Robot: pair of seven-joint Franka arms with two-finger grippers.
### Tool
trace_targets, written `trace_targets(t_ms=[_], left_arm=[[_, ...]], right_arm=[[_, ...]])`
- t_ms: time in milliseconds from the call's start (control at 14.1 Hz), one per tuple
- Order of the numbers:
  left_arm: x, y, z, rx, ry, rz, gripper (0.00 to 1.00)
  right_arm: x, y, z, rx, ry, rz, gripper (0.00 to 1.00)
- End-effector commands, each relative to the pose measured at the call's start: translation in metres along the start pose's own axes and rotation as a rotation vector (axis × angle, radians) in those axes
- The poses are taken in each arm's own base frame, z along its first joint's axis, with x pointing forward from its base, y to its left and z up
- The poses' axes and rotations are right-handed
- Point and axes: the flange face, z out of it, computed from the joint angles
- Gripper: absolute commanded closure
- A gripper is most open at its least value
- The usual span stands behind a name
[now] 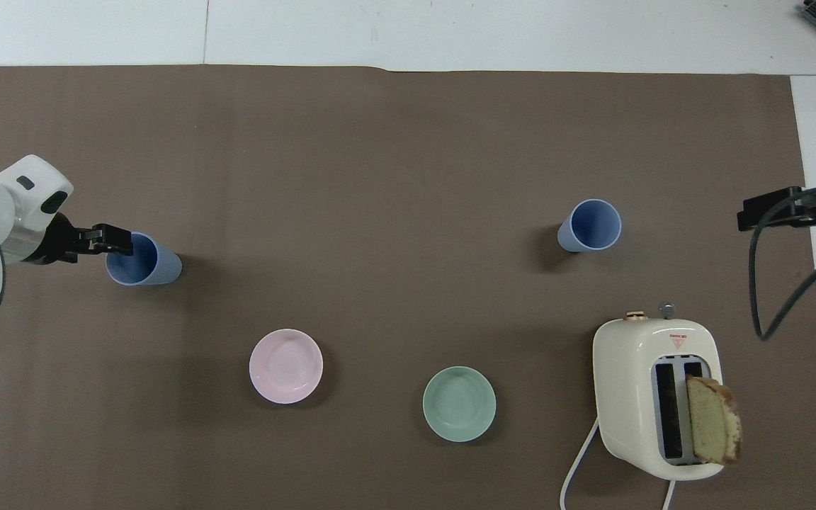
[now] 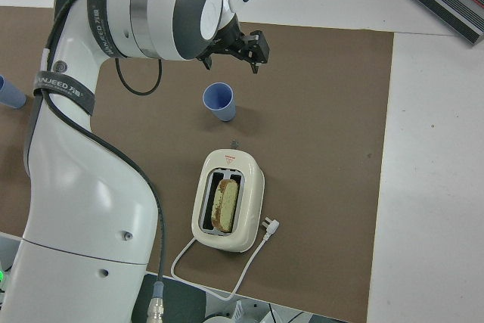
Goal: Stack blue cups with both arms
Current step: 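Reach the left gripper to the blue cup nearest it and grasp it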
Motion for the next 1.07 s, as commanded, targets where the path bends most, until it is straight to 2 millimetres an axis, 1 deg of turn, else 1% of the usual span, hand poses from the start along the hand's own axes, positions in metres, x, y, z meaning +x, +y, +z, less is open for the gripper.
trace_targets(t_ms=[0, 71, 213, 427, 569, 782, 924, 995], left_arm=[[-0.008, 0.000, 0.010, -0.018, 0.020, -0.026, 0.31], [-0.006, 0.001, 0.010, -0.018, 0.031, -0.025, 0.44], [-0.006, 0.001, 0.010, -0.018, 0.033, -0.019, 1.00], [-0.001, 0.008, 0.006, -0.020, 0.045, -0.009, 1.00], [0.007, 0.009, -0.001, -0.028, 0.057, -0.011, 1.00], [0.018, 0.013, -0.034, -0.037, 0.064, -0.010, 1.00], [0.018, 0.020, -0.057, -0.051, 0.062, -0.013, 1.00], [0.017, 0.026, -0.068, -0.056, 0.060, -0.031, 1.00]], right_arm=[[-0.004, 0.000, -0.004, 0.013, 0.019, -0.011, 0.00], [-0.004, 0.000, -0.004, 0.013, 0.019, -0.011, 0.00], [-0.004, 0.000, -0.004, 0.013, 0.019, -0.008, 0.00], [-0.004, 0.000, -0.004, 0.012, 0.019, -0.008, 0.00], [-0.004, 0.000, -0.003, 0.013, 0.018, -0.009, 0.00], [-0.004, 0.000, -0.003, 0.013, 0.018, -0.009, 0.00], [-0.004, 0.000, -0.003, 0.013, 0.018, -0.011, 0.00], [-0.004, 0.000, -0.003, 0.013, 0.018, -0.011, 0.00]])
